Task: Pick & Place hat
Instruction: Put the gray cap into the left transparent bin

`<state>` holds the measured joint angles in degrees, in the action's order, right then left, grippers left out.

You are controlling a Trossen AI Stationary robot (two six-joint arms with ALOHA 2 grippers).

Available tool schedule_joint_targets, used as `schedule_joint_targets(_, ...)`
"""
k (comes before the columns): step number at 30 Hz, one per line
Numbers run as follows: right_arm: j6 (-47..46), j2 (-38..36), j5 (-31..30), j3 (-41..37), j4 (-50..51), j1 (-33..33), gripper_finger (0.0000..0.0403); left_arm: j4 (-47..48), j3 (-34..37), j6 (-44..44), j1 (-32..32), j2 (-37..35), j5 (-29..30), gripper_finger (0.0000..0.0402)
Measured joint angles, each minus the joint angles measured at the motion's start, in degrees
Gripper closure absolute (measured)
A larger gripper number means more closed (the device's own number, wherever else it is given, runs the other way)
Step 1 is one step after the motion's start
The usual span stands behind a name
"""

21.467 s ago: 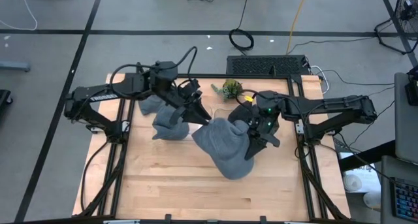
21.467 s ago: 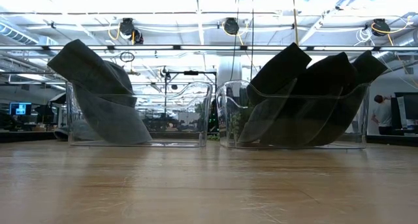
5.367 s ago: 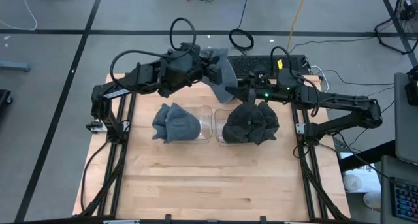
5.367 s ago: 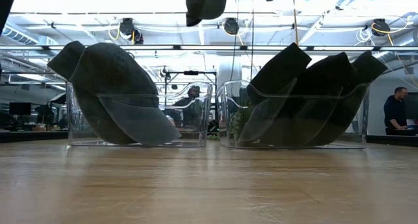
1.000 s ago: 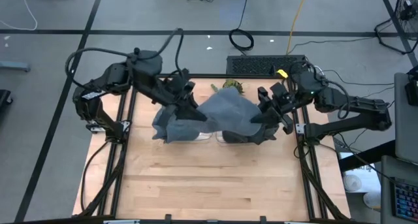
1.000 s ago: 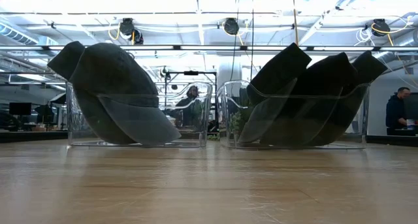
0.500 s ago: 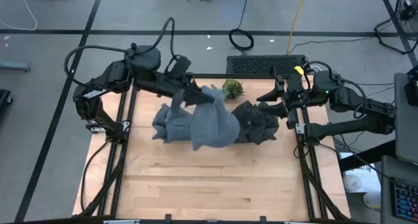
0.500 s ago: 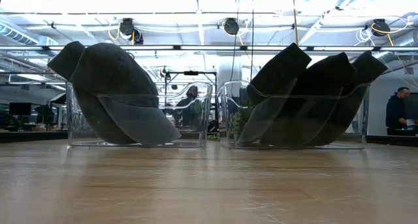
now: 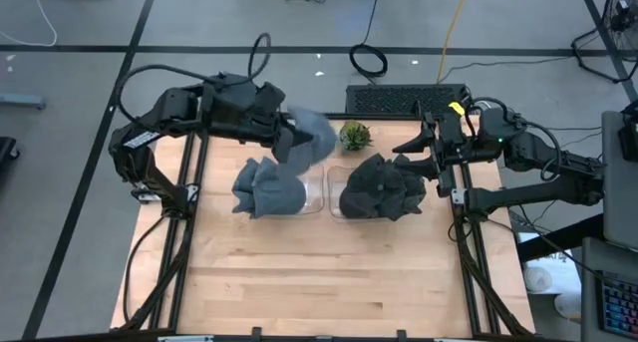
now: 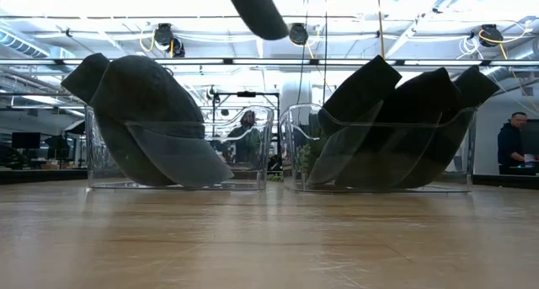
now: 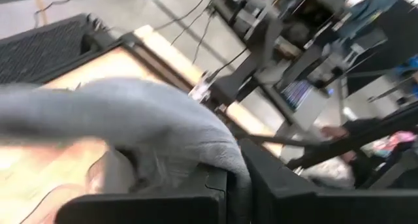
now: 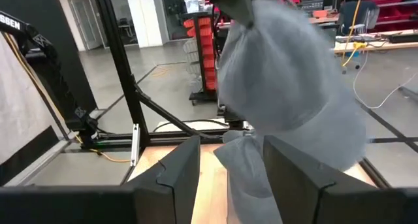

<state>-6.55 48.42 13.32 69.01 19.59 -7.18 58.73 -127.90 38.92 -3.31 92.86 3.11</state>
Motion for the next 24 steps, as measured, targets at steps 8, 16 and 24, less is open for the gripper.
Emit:
schedule_joint_targets(8, 0.18, 0.0, -0.02, 0.0, 0.01, 0.0, 0.0247, 8.1, 2.89, 0.87, -1.16, -0.02, -0.06, 0.0383)
schedule_joint_targets(16, 0.18, 0.0, -0.02, 0.0, 0.02, 0.0, 0.0247, 5.56, 9.85, -0.24, -3.47, 0.0, -3.99, 0.0383)
schedule_joint_targets(24, 0.18, 0.0, -0.02, 0.0, 0.42, 0.0, 0.0247, 3.0, 15.61, -4.41, -3.4, 0.02, -4.79, 0.0383)
